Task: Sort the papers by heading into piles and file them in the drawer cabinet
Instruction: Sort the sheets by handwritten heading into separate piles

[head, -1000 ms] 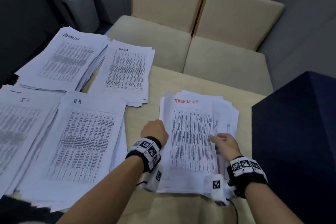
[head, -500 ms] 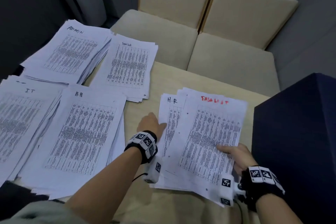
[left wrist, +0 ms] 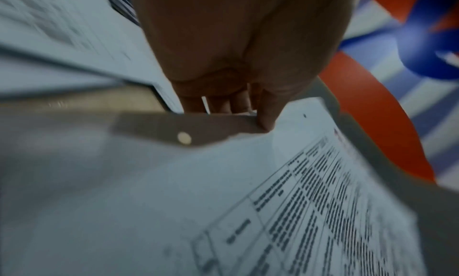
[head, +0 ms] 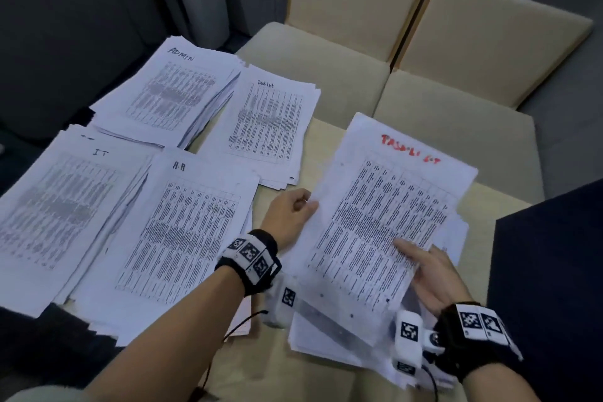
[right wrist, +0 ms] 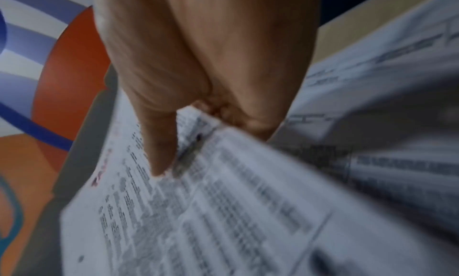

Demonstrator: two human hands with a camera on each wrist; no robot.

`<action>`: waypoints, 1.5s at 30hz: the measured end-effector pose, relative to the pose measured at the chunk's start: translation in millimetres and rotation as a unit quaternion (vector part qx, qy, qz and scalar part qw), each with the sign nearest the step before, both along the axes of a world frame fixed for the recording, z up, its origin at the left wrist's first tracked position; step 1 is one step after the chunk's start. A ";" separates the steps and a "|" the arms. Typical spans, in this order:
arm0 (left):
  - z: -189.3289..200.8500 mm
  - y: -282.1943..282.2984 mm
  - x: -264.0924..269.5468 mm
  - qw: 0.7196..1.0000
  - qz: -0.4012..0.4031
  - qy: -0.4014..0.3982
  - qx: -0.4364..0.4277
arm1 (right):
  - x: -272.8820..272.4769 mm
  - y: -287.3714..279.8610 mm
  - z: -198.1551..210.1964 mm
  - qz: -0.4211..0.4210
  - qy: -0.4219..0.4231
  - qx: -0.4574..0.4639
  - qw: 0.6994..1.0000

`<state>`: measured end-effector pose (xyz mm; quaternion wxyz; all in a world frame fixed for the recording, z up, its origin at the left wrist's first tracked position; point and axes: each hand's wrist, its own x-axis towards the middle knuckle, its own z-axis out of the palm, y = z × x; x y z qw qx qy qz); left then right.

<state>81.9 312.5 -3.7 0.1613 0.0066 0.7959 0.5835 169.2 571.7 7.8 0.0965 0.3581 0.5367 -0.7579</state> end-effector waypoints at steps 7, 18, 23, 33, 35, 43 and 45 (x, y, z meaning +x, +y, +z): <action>54.7 -182.2 -100.0 0.968 0.243 0.059 -0.002 | -36.1 -71.7 -15.9 0.037 -0.003 0.042 0.998; 54.0 -373.4 -259.6 0.953 0.237 0.009 -0.187 | -92.2 -203.9 -67.4 0.217 -0.055 0.375 0.900; 16.5 -389.4 -318.2 0.947 0.205 -0.037 -0.244 | -95.3 -206.0 -80.8 0.235 -0.117 0.408 0.874; 37.4 -426.5 -322.3 0.967 0.193 -0.030 -0.163 | -96.6 -201.8 -70.9 0.247 -0.145 0.412 0.865; 49.0 -458.5 -301.3 0.967 0.195 -0.048 -0.158 | -98.6 -202.6 -73.0 0.247 -0.148 0.413 0.864; 70.4 -535.2 -196.1 0.960 0.274 -0.057 -0.025 | -106.2 -206.3 -77.9 0.253 -0.136 0.414 0.864; 78.4 -526.7 -181.9 0.959 0.278 -0.049 0.018 | -107.1 -208.3 -74.2 0.251 -0.122 0.420 0.864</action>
